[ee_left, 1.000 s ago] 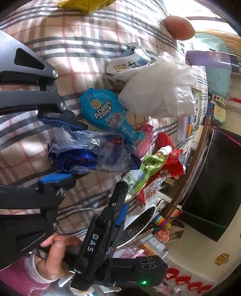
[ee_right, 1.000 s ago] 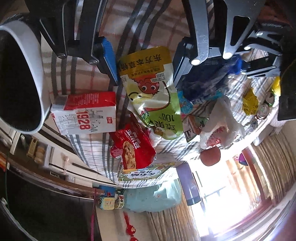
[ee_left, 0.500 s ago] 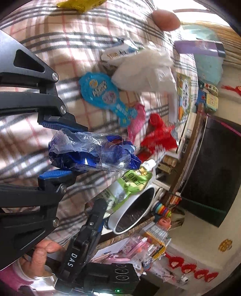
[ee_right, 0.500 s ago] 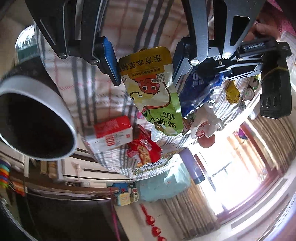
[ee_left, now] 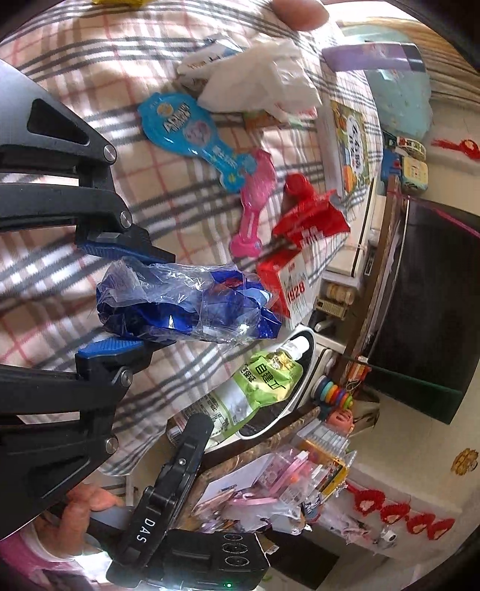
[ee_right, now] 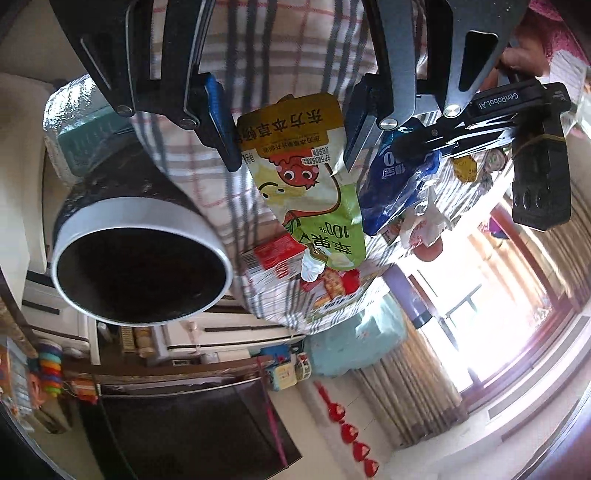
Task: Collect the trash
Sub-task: 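Carry both items over the bin and open both tools to drop them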
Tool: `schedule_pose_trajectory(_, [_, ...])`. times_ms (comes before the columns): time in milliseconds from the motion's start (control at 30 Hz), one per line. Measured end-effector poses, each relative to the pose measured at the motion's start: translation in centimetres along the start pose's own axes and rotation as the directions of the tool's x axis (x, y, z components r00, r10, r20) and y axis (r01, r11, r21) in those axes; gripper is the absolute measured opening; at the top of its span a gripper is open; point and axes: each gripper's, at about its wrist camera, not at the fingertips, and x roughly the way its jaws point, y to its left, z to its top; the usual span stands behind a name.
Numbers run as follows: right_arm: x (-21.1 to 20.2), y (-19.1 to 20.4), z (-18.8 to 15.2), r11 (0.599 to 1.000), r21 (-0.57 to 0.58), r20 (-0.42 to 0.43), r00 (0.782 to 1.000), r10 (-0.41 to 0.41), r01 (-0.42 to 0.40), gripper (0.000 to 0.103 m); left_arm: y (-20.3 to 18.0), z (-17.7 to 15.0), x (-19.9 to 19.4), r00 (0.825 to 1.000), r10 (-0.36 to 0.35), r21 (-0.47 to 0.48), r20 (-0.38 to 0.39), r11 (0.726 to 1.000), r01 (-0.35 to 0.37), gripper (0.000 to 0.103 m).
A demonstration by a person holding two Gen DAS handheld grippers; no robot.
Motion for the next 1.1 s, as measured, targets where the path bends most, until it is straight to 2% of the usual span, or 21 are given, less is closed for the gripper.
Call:
schedule_pose_trajectory(467, [-2.1,-2.9,1.0,0.997,0.046,0.053,0.997,-0.058,0.056,0.053,-2.7,2.4,2.5,1.000,-0.024,0.052,-0.008,0.998,0.024,0.034])
schedule_pose_trajectory(1100, [-3.2,-7.0,3.2,0.987,0.100,0.081,0.987,-0.136,0.128,0.053,-6.1,5.7,6.6,0.999,-0.043,0.113,-0.024,0.993,0.045,0.034])
